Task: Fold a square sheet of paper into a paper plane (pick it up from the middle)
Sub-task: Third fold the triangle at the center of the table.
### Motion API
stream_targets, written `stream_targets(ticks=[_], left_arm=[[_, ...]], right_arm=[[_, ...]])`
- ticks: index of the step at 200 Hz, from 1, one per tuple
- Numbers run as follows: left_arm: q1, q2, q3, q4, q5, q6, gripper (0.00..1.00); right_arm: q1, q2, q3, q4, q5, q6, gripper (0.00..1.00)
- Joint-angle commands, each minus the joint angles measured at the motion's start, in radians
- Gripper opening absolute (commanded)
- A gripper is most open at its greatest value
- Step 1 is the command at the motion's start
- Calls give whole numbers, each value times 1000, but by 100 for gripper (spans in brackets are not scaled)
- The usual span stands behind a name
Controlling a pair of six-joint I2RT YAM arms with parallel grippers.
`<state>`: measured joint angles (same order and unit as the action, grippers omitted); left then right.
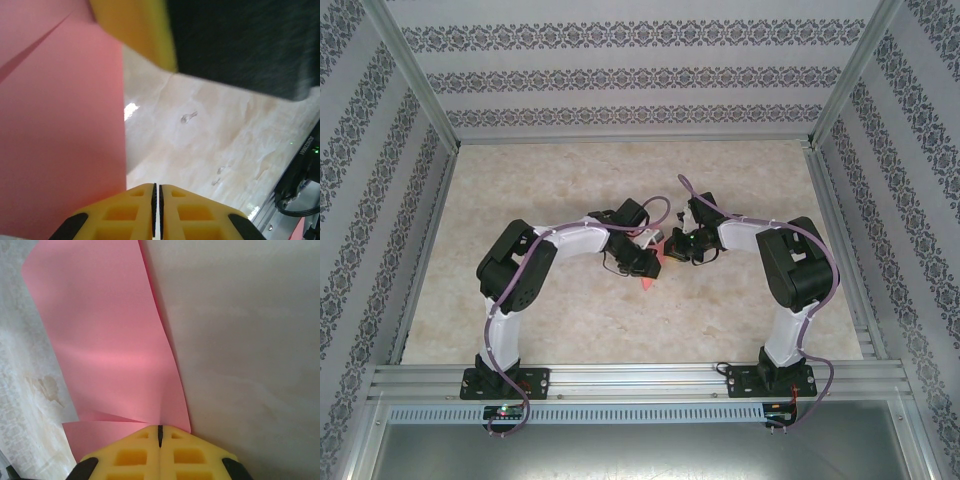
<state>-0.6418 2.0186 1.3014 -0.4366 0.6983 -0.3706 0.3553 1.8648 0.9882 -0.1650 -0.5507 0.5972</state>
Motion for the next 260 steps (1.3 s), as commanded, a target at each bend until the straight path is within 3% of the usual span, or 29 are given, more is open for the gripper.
stream_targets(ticks=[1, 115, 164, 207, 260], left_arm=[[-9, 23, -37, -27, -16, 25, 14], [-9, -81, -193, -11, 32, 7, 14], [-9, -144, -148, -37, 51, 4, 14], [-1, -186, -64, 1, -49, -19, 14], [11, -67, 17, -12, -138, 23, 14]], right_arm=[[-8, 4, -11, -51, 24, -29, 3], [-10, 7, -2, -100, 66, -67, 3], [-10, -14, -7, -76, 23, -55, 3], [-12, -67, -25, -24, -46, -13, 12], [-26, -125, -41, -10, -65, 14, 25]])
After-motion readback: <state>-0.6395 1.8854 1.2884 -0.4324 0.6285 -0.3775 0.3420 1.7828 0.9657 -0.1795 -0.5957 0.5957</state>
